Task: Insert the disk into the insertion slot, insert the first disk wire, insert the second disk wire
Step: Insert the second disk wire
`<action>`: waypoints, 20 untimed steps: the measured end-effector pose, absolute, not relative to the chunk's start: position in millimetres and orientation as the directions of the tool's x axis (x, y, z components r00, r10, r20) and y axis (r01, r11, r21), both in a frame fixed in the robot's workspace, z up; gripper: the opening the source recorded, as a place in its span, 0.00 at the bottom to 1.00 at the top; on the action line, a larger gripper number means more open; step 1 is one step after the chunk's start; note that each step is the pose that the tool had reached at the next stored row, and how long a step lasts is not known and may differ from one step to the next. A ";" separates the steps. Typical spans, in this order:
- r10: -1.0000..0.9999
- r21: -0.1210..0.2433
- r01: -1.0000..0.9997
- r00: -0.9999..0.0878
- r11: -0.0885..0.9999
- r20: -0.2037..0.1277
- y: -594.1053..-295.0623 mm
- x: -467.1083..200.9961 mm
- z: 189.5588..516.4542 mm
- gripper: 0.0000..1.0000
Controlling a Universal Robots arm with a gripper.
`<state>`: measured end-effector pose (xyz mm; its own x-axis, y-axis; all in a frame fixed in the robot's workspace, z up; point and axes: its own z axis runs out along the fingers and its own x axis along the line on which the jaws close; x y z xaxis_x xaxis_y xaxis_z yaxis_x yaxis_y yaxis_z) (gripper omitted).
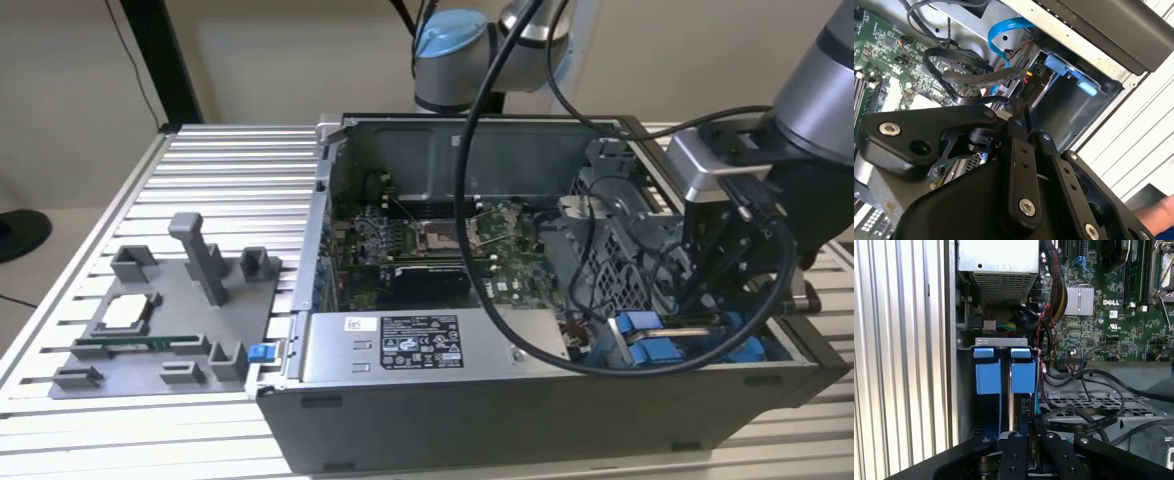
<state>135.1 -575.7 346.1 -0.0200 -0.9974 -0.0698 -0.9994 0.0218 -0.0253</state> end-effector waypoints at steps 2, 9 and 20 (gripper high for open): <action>-0.997 -0.025 -0.999 -0.020 0.022 -0.070 -575.7 135.1 345.2 0.00; -0.997 -0.025 -0.999 -0.020 0.022 -0.070 -575.7 135.1 341.7 0.00; -0.997 -0.025 -0.999 -0.020 0.022 -0.070 -575.7 135.0 335.2 0.00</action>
<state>135.0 -575.7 335.2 -0.0201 -0.9974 -0.0697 -0.9994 0.0219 -0.0253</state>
